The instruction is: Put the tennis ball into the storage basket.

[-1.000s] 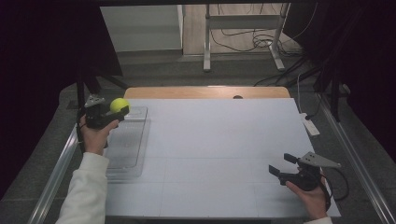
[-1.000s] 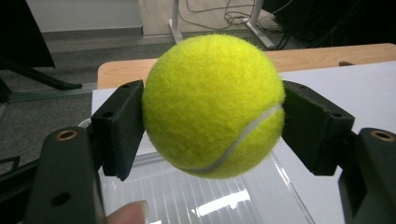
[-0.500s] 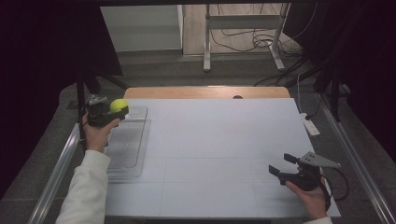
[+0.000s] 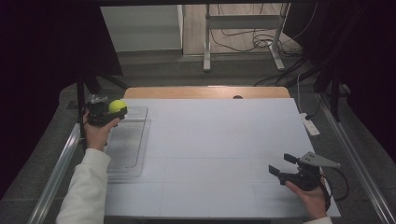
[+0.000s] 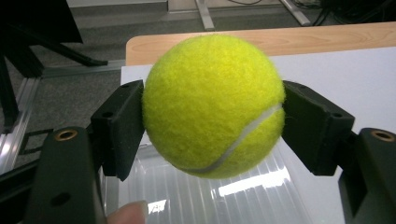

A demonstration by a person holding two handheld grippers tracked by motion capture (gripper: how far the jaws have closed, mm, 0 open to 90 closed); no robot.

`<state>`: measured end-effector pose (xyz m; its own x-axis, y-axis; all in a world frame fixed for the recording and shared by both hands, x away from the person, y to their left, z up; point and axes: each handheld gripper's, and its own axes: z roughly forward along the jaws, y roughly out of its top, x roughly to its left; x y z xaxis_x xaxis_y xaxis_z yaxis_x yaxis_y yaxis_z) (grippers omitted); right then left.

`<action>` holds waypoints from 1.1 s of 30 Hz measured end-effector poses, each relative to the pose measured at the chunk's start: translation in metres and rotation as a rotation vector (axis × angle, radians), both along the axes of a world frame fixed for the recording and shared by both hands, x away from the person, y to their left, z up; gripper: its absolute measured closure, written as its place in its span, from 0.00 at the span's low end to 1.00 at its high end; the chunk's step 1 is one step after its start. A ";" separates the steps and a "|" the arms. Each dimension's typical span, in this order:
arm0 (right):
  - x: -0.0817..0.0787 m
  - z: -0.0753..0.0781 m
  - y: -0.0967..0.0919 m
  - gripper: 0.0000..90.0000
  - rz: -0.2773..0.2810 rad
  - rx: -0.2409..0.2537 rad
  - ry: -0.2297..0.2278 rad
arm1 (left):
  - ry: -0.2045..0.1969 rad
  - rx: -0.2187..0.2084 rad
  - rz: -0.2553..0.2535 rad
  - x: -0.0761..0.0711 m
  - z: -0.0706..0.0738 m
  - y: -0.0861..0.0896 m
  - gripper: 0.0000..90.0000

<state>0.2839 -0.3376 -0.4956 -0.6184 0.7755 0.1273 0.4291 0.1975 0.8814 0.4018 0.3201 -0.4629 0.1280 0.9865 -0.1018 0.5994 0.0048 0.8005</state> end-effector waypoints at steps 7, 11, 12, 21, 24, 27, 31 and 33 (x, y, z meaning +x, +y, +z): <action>0.000 0.000 0.000 0.15 -0.002 -0.001 0.001 | 0.015 0.013 0.010 0.003 -0.004 0.001 0.30; 0.000 0.000 0.000 0.15 0.000 -0.001 0.000 | 0.021 0.019 0.009 0.004 -0.005 0.001 0.30; 0.000 0.000 0.000 0.15 0.000 -0.001 0.001 | 0.023 0.020 0.010 0.005 -0.005 0.001 0.30; 0.000 0.000 0.000 0.15 -0.002 -0.003 0.000 | 0.046 0.041 0.014 0.007 -0.010 0.003 0.30; 0.000 0.000 0.000 0.15 -0.002 -0.003 0.001 | 0.049 0.044 0.014 0.008 -0.010 0.003 0.30; 0.000 0.000 0.000 0.15 -0.001 -0.004 0.001 | 0.055 0.047 0.017 0.008 -0.012 0.003 0.30; 0.000 0.000 0.000 0.15 -0.002 -0.003 0.001 | 0.069 0.050 0.018 0.009 -0.014 0.004 0.30; 0.000 0.000 0.000 0.15 -0.002 -0.004 0.001 | 0.075 0.051 0.013 0.009 -0.014 0.005 0.30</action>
<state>0.2841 -0.3380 -0.4959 -0.6170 0.7770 0.1248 0.4306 0.2006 0.8800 0.4109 0.3247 -0.4771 0.1088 0.9922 -0.0600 0.6575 -0.0266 0.7530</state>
